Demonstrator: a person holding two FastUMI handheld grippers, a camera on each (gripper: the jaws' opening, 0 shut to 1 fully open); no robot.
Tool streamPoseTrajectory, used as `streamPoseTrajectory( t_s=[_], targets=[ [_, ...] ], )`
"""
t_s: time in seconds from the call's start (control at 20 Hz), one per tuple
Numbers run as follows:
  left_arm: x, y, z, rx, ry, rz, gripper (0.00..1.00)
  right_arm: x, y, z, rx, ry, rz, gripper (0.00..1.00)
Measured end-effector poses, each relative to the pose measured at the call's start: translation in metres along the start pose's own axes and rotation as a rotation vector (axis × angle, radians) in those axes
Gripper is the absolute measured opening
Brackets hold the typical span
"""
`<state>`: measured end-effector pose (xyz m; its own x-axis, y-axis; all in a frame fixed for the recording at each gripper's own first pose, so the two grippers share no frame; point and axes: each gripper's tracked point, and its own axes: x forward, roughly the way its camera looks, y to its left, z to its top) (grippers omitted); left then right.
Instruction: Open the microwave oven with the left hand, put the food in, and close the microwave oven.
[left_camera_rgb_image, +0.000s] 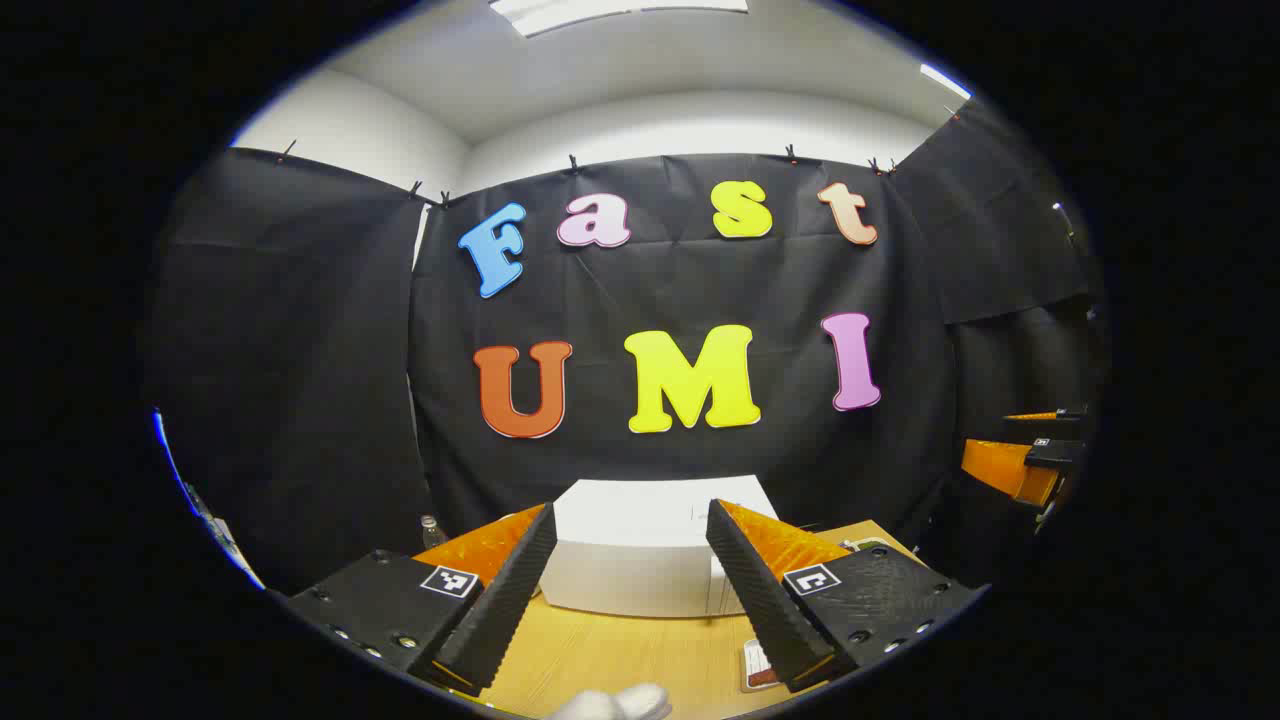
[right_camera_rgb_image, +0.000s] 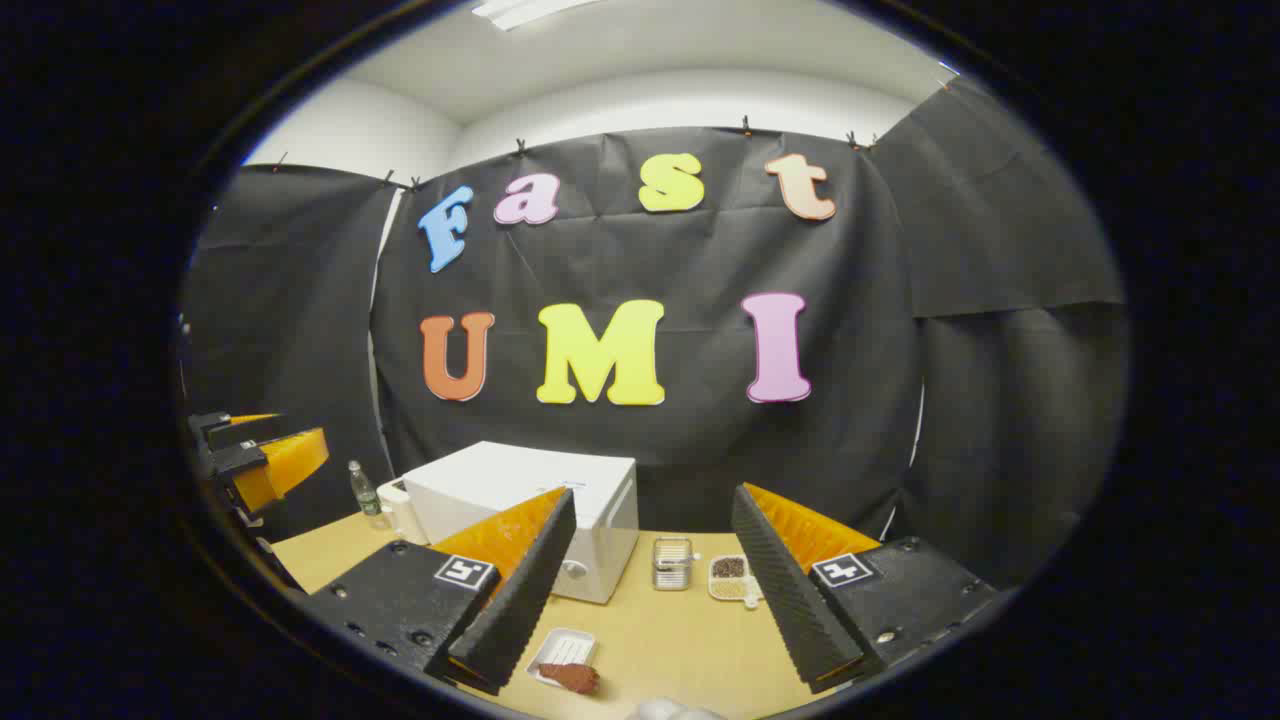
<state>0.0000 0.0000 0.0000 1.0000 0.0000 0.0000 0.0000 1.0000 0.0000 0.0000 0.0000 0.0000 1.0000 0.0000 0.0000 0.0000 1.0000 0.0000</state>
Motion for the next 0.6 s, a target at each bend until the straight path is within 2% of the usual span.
streamPoseTrajectory(
  t_s=[0.25, 0.4, 0.45, 0.5, 0.6],
  targets=[
    [0.006, 0.009, -0.006, 0.009, 0.023, 0.014, 0.95, 0.004, -0.009, -0.002, 0.002, 0.002, -0.019, 0.92],
    [0.011, 0.001, -0.008, 0.007, 0.026, -0.014, 0.95, 0.005, -0.016, -0.003, 0.005, 0.006, -0.046, 0.92],
    [0.013, -0.001, -0.008, 0.008, 0.025, -0.018, 0.95, 0.005, -0.020, -0.001, 0.008, -0.004, -0.060, 1.00],
    [0.014, -0.004, -0.010, 0.006, 0.027, -0.028, 0.95, 0.006, -0.023, 0.000, 0.013, -0.006, -0.074, 0.92],
    [0.018, -0.010, -0.011, 0.009, 0.029, -0.044, 0.95, 0.006, -0.021, -0.007, 0.015, 0.010, -0.074, 0.92]
  ],
)
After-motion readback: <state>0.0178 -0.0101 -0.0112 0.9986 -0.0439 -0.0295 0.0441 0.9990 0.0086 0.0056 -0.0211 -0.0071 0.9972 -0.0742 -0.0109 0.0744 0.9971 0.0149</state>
